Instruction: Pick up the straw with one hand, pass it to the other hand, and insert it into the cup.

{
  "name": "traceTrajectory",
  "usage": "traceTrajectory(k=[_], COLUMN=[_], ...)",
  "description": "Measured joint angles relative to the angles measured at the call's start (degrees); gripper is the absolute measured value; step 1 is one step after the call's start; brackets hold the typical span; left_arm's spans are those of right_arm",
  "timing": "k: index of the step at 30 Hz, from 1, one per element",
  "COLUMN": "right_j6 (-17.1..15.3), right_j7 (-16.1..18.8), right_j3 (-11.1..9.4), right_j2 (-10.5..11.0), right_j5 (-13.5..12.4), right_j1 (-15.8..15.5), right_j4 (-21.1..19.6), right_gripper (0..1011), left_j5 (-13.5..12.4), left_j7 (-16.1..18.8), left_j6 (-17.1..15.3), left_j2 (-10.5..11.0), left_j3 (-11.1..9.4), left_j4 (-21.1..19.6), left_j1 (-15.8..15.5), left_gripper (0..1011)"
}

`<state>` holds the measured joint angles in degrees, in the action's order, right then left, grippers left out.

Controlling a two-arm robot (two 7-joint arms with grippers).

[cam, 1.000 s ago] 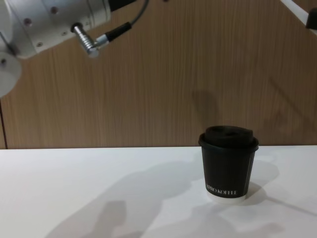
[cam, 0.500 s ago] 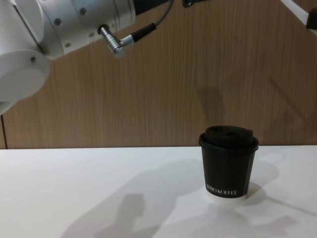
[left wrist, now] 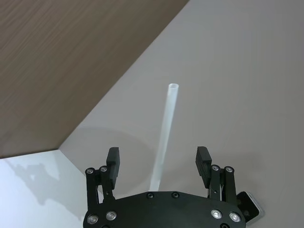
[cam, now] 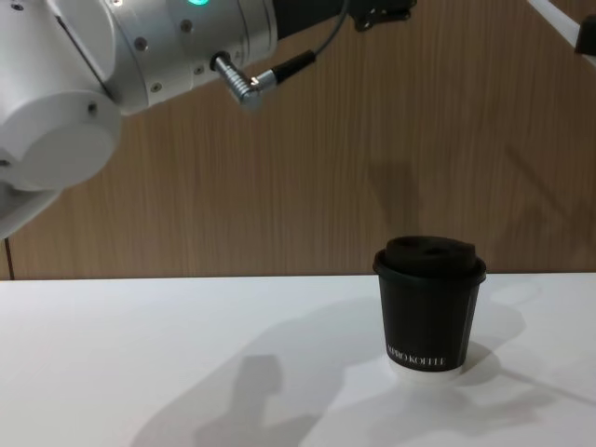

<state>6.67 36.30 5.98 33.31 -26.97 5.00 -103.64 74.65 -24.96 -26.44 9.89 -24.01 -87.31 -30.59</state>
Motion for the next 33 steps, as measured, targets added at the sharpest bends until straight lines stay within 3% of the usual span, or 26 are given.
traceTrajectory(k=[22,29,33], right_j6=[0.0,0.0,0.0], right_j7=[0.0,0.0,0.0], right_j3=[0.0,0.0,0.0], right_j2=[0.0,0.0,0.0], right_j5=[0.0,0.0,0.0], right_j1=[0.0,0.0,0.0], right_j4=[0.0,0.0,0.0], right_gripper=[4,4,4], left_j5=[0.3,0.3,0.3], left_j7=[0.6,0.5,0.5], left_j6=[1.1,1.3,1.3], left_j2=[-0.5,-0.6,-0.6], left_j3=[-1.3,-1.5,-1.5], left_j4=[1.1,1.2,1.2], left_j1=[-0.8,-0.9,-1.0], left_gripper=[993,839,685])
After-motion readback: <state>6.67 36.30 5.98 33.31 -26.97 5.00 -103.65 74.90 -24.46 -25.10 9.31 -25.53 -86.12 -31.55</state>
